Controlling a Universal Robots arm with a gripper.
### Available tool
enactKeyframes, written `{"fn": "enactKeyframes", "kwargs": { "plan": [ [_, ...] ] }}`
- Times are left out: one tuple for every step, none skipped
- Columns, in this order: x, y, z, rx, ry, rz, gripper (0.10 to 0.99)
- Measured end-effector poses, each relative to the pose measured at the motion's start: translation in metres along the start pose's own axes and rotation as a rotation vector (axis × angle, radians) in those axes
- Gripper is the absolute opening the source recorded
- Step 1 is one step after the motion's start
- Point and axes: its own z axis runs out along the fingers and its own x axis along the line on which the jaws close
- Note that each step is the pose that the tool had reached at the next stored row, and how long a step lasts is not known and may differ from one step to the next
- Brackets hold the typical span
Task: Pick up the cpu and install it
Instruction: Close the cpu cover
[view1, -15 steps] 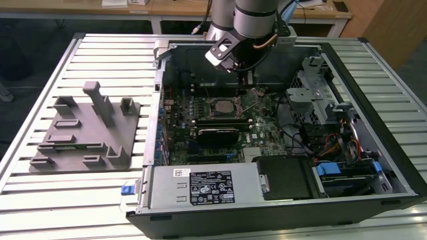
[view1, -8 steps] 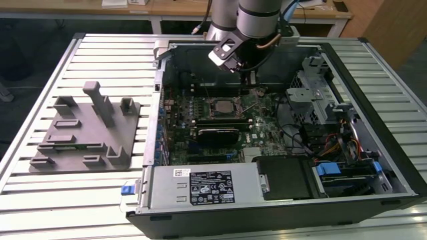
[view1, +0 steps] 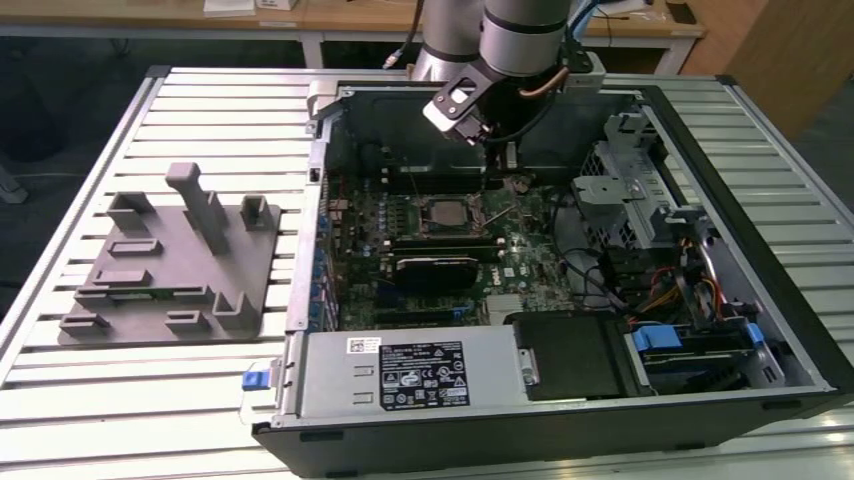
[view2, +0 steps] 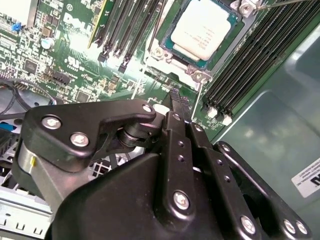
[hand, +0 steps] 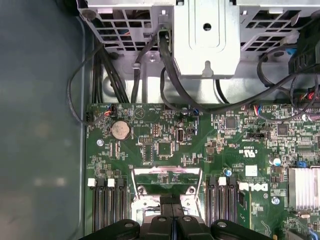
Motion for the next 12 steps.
{"fn": "enactKeyframes", "kwargs": {
  "plan": [
    [0.0, 0.0012, 0.0, 0.0, -0.0001, 0.0, 0.106],
    [0.0, 0.0022, 0.0001, 0.0, -0.0001, 0.0, 0.106],
    [0.0001, 0.0033, 0.0001, 0.0, -0.0001, 0.0, 0.106],
    [0.0001, 0.0046, 0.0002, 0.0, 0.0001, 0.0, 0.106],
    [0.0001, 0.006, 0.0002, 0.0, 0.0001, 0.0, 0.106],
    [0.0001, 0.0076, 0.0003, 0.0, 0.0001, 0.0, 0.106],
    [0.0001, 0.0094, 0.0003, 0.0, 0.0, 0.0, 0.106],
    [0.0002, 0.0111, 0.0004, 0.0, 0.0, 0.0, 0.106],
    [0.0002, 0.0127, 0.0005, 0.0, 0.0001, 0.0, 0.106],
    [0.0002, 0.0144, 0.0005, 0.0, 0.0001, 0.0, 0.106],
    [0.0003, 0.016, 0.0006, 0.0, 0.0, 0.0, 0.106],
    [0.0003, 0.0174, 0.0006, 0.0, 0.0, 0.0, 0.106]
  ]
}}
